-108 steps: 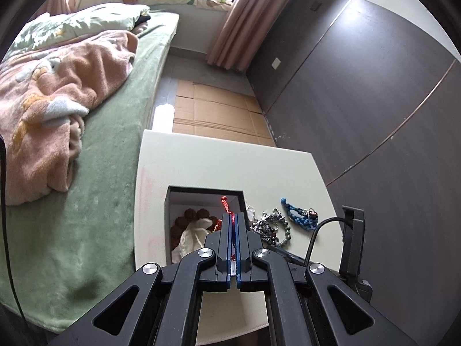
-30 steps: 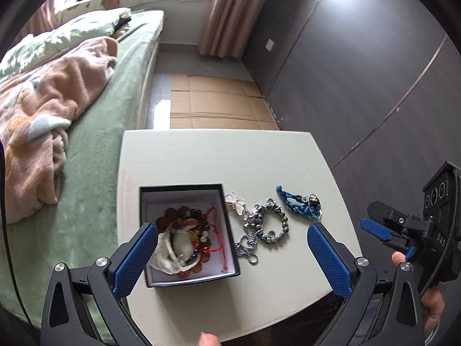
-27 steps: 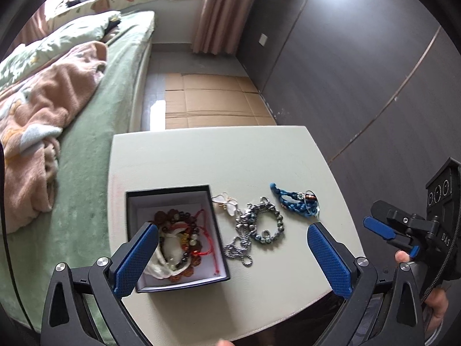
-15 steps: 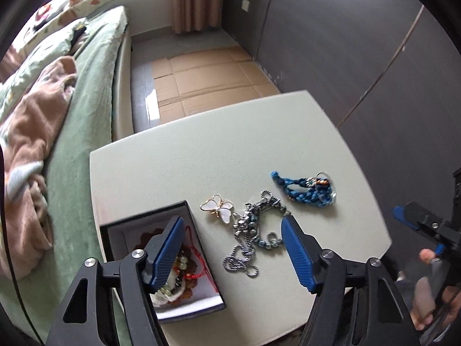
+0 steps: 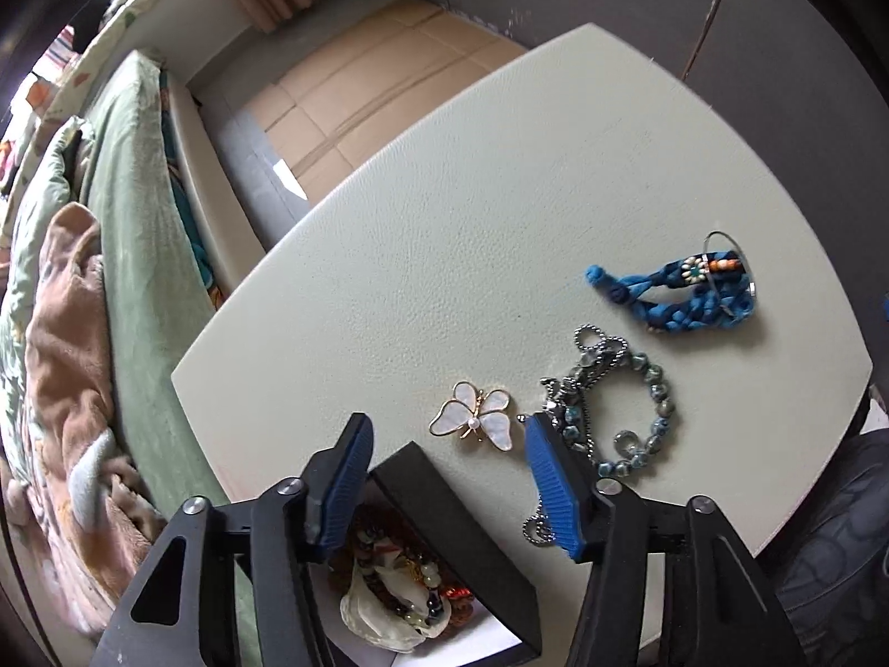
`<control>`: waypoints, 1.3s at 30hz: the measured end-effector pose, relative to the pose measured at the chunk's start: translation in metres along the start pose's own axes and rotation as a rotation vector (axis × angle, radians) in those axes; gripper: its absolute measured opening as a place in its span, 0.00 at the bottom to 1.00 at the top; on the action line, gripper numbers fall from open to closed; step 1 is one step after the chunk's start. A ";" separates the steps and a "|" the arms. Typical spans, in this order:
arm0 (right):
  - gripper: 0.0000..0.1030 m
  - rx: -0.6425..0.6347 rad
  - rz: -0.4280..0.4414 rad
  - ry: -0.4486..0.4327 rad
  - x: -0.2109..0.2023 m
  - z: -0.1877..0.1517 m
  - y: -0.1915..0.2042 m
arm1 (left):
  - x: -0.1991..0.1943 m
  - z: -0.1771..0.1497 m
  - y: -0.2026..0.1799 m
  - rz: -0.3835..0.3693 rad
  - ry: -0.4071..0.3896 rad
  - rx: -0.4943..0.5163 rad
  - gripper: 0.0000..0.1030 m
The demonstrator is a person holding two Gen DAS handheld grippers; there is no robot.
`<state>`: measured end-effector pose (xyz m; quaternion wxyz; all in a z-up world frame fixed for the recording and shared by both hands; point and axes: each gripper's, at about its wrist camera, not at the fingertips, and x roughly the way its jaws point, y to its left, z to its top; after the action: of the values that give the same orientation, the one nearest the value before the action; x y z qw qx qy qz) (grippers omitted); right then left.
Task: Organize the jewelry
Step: 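Reach and grasp the white butterfly brooch with the left tool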
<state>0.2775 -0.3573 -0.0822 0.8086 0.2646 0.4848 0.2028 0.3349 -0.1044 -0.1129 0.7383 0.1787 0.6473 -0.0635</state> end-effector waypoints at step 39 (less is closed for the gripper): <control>1.00 0.020 -0.031 0.027 0.022 0.005 0.000 | 0.025 0.025 0.000 -0.046 0.122 0.002 0.35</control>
<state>0.2918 -0.3455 -0.0950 0.8023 0.2620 0.5019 0.1889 0.3623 -0.1098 -0.1348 0.6958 0.1682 0.6948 -0.0699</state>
